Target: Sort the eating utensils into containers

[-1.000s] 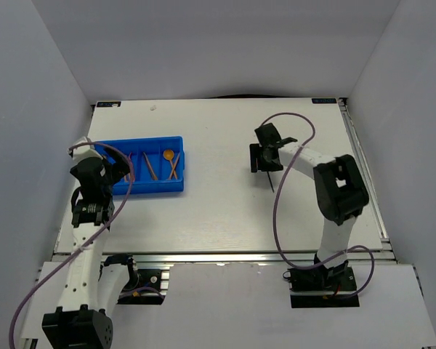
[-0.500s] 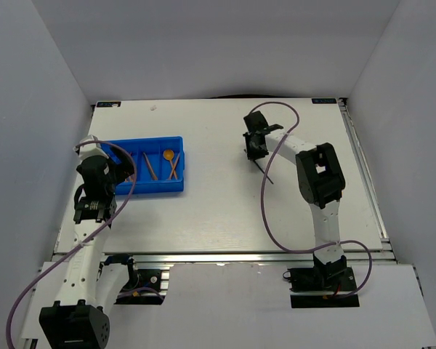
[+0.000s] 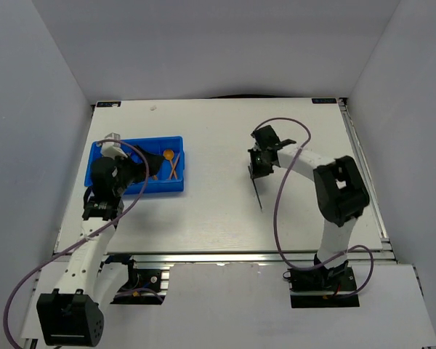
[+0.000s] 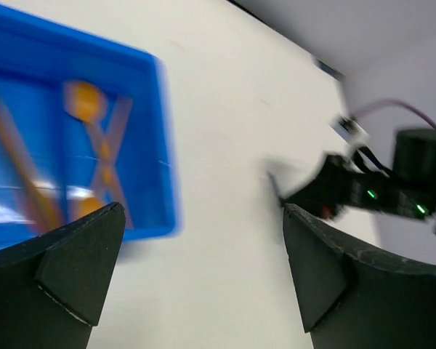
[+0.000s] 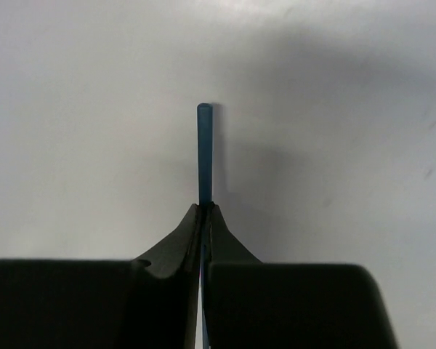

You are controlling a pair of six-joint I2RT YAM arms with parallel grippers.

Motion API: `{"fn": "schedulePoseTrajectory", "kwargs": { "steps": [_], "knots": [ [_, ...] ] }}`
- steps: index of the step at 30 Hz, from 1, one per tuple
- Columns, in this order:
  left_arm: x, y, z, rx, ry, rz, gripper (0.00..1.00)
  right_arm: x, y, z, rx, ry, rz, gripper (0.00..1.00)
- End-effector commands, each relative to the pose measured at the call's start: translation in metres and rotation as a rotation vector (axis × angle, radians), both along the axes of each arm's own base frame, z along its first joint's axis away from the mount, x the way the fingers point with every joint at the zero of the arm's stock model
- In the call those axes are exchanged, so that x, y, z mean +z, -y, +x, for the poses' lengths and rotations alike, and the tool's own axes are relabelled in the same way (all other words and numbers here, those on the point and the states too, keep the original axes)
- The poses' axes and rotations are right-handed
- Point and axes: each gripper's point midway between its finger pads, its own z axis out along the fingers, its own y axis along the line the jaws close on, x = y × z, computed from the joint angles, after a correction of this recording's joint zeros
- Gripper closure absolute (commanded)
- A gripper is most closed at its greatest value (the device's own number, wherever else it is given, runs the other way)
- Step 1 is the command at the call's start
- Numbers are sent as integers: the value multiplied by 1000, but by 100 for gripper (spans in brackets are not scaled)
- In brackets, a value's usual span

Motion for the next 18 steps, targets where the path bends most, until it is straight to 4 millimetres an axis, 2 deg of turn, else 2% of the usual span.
{"fn": "schedulePoseTrajectory", "kwargs": {
  "steps": [1,2,3,4,6,7,8,11,14,18],
  "knots": [
    [41,72,-21,-303,118,-224,2,72,-44,-20,71,105,279,100],
    [47,81,-25,-332,134,-253,2,82,-52,-28,85,112,332,100],
    [48,96,-33,-384,135,-282,2,104,-59,-36,109,143,404,100],
    [59,105,-35,-413,155,-334,2,104,-68,-56,131,86,488,100],
    [66,125,-47,-483,164,-390,2,137,-88,-70,197,141,629,100],
    [69,132,-49,-491,169,-422,2,144,-97,-87,222,94,712,100],
    [69,145,-56,-525,162,-432,2,168,-112,-96,286,142,800,100],
    [59,153,-51,-497,126,-408,4,197,-136,-126,383,123,922,100],
    [49,157,-49,-478,89,-394,12,220,-153,-141,446,152,946,100],
    [35,155,-46,-437,39,-352,22,234,-162,-148,469,172,962,100]
  ]
}}
